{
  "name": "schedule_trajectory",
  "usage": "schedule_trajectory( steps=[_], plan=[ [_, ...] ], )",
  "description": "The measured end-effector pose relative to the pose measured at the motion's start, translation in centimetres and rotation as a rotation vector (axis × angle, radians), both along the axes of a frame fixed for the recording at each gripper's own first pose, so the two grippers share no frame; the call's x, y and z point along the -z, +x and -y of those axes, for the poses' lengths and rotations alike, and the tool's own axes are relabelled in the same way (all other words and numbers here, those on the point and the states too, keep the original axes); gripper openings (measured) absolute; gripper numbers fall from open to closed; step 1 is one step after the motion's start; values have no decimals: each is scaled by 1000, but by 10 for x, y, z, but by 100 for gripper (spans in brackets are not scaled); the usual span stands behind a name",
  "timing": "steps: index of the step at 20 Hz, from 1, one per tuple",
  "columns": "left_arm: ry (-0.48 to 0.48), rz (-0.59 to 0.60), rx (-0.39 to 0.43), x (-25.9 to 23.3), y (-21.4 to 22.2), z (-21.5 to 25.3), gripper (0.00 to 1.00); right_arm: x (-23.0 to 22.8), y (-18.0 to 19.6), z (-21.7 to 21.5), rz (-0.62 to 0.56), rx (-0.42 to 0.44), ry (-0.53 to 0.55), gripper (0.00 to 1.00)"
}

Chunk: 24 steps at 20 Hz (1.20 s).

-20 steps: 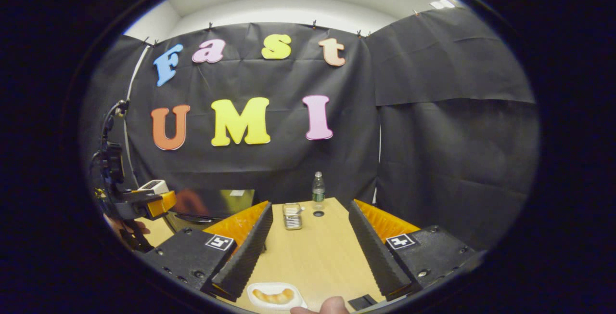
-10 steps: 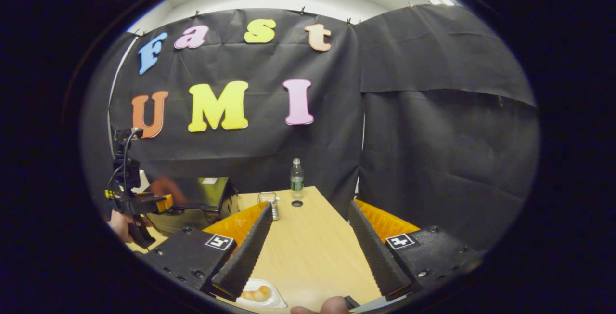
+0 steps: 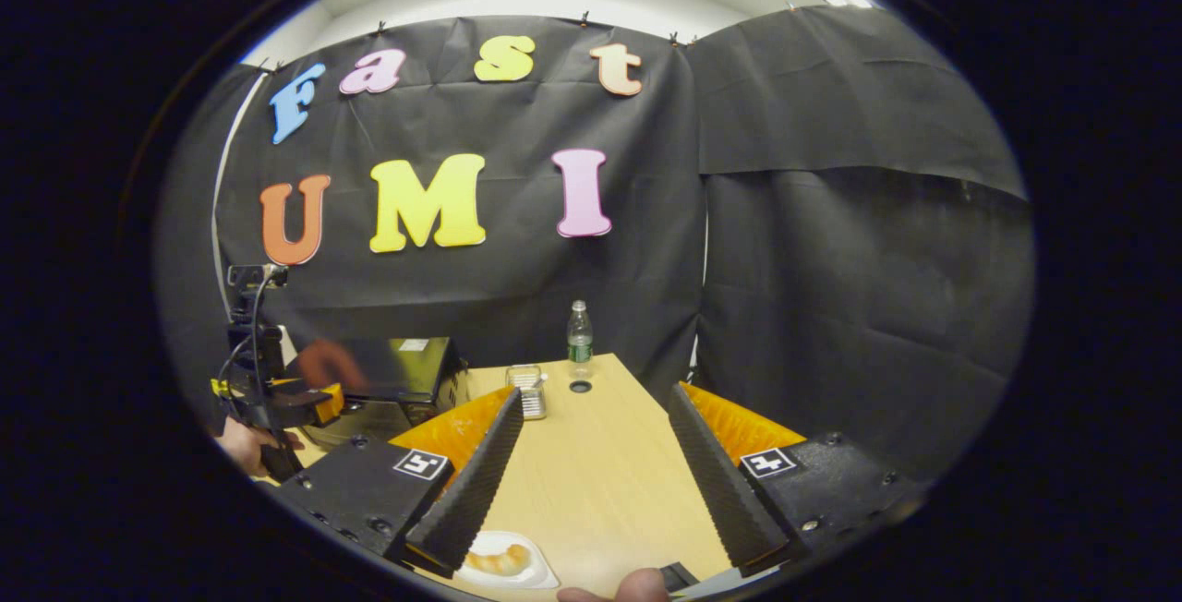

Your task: Open the electric oven with the left hand, put the food in, and close the electric oven.

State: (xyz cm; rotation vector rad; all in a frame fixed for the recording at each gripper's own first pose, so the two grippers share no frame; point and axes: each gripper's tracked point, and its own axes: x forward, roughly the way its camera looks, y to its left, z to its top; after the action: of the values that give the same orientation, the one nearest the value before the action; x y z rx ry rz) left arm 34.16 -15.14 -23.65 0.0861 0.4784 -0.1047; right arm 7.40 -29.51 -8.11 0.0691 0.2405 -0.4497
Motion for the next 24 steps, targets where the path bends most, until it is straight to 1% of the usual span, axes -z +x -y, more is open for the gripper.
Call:
schedule_trajectory(
  steps=[3,4,6,8,10,15,19,21,24],
  plan=[
    [-8,-62,-12,13,-15,-3,97,-1,-8,-5,0,-3,0,98],
    [-8,-120,-14,26,-32,-5,97,-1,-11,-7,-1,-5,2,98],
    [-47,-213,-14,55,-70,-6,96,-2,-19,-13,-1,-8,5,98],
    [-71,-262,-18,69,-96,-11,95,0,-28,-19,-5,-10,2,98],
    [-80,-285,-9,82,-117,-12,95,7,-37,-27,-23,-18,3,98],
    [-105,-347,-4,117,-145,-13,96,20,-63,-42,-74,-34,2,98],
    [-81,-393,-4,150,-160,-17,95,24,-82,-45,-107,-35,-12,98],
    [-52,-365,19,150,-157,-16,95,30,-93,-48,-126,-29,-6,98],
    [-49,-332,35,144,-157,-16,96,45,-103,-60,-166,-53,12,98]
  ],
)
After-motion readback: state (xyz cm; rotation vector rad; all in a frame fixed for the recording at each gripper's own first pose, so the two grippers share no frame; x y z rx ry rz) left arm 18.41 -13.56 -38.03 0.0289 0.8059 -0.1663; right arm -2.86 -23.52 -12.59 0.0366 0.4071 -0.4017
